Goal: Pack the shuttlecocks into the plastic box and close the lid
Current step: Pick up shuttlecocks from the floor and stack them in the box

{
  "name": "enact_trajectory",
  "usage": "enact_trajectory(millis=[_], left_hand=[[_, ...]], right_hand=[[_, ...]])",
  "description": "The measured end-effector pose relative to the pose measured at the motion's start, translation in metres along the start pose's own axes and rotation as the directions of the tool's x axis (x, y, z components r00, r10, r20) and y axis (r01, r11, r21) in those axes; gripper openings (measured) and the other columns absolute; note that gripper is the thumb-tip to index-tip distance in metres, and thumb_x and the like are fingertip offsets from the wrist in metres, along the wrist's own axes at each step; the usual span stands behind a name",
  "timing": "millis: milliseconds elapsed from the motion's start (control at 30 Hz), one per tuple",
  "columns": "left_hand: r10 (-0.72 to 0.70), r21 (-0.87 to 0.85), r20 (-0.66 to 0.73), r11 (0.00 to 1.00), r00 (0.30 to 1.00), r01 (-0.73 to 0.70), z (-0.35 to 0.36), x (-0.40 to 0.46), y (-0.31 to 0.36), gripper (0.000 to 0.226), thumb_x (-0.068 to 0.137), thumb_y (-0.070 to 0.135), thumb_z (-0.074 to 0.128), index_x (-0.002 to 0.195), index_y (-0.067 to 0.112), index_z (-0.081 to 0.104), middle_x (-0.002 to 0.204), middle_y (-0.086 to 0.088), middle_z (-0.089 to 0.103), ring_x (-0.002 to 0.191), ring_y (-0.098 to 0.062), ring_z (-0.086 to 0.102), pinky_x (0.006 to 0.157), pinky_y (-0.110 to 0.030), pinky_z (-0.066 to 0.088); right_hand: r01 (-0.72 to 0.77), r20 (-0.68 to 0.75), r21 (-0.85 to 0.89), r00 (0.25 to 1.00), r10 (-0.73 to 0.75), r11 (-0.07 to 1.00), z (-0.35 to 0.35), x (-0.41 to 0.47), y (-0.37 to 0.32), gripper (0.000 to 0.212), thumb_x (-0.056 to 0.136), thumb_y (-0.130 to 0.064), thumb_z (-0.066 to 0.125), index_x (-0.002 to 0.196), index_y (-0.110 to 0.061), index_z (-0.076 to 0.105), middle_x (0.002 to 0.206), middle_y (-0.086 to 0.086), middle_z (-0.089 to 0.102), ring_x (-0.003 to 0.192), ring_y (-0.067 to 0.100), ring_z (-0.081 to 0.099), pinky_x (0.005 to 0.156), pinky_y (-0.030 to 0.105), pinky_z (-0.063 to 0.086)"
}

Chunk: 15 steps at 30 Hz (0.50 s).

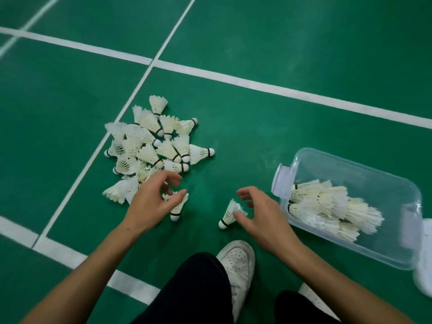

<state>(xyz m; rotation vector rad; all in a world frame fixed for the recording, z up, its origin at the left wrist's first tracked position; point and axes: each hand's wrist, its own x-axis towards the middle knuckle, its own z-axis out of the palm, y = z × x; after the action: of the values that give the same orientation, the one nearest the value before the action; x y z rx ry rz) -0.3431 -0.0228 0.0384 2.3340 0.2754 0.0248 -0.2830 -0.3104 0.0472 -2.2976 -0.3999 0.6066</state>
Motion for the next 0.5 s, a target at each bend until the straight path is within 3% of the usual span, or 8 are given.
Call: enact_trajectory(millis=[100, 200, 333, 500], left_hand=[[-0.052, 0.187, 0.07, 0.982, 0.996, 0.039, -0.005, -0.01, -0.03, 0.045, 0.084, 0.046, 0.084, 0.122, 0.036, 0.062, 0.117, 0.017, 0.064, 0.103, -0.005, 0.063, 0.085, -0.034, 0.057], [-0.067, 0.322, 0.123, 0.946, 0.99, 0.024, -0.009, -0.017, -0.051, 0.061, 0.077, 0.048, 0.089, 0.131, 0.034, 0.062, 0.132, 0.01, 0.058, 0.122, -0.011, 0.054, 0.103, -0.034, 0.05], [-0.085, 0.395, 0.147, 0.918, 0.985, 0.02, -0.01, -0.019, -0.07, 0.068, 0.077, 0.036, 0.092, 0.136, 0.032, 0.06, 0.138, 0.007, 0.056, 0.123, -0.019, 0.059, 0.102, -0.04, 0.055], [-0.073, 0.338, 0.248, 0.941, 0.966, -0.015, -0.007, -0.006, -0.081, 0.066, 0.089, 0.022, 0.084, 0.146, 0.034, 0.052, 0.139, 0.01, 0.053, 0.116, -0.014, 0.062, 0.1, -0.038, 0.055]], right_hand=[[-0.024, 0.03, -0.086, 0.999, 0.027, 0.996, 0.015, 0.007, 0.003, 0.053, 0.099, -0.029, 0.07, 0.147, -0.026, 0.047, 0.148, -0.006, 0.051, 0.133, 0.013, 0.053, 0.112, 0.034, 0.045], [-0.032, 0.056, -0.159, 0.998, 0.042, 0.987, 0.03, 0.013, 0.009, 0.056, 0.099, -0.025, 0.069, 0.149, -0.026, 0.044, 0.151, -0.004, 0.046, 0.132, 0.016, 0.053, 0.109, 0.036, 0.046], [-0.037, 0.083, -0.199, 0.995, 0.054, 0.979, 0.047, 0.021, 0.017, 0.062, 0.096, -0.013, 0.07, 0.151, -0.024, 0.043, 0.149, -0.001, 0.047, 0.126, 0.017, 0.057, 0.105, 0.036, 0.049], [-0.027, 0.081, -0.167, 0.996, 0.041, 0.986, 0.057, 0.03, 0.019, 0.065, 0.093, -0.004, 0.07, 0.149, -0.025, 0.045, 0.143, -0.001, 0.051, 0.13, 0.017, 0.055, 0.107, 0.041, 0.05]])
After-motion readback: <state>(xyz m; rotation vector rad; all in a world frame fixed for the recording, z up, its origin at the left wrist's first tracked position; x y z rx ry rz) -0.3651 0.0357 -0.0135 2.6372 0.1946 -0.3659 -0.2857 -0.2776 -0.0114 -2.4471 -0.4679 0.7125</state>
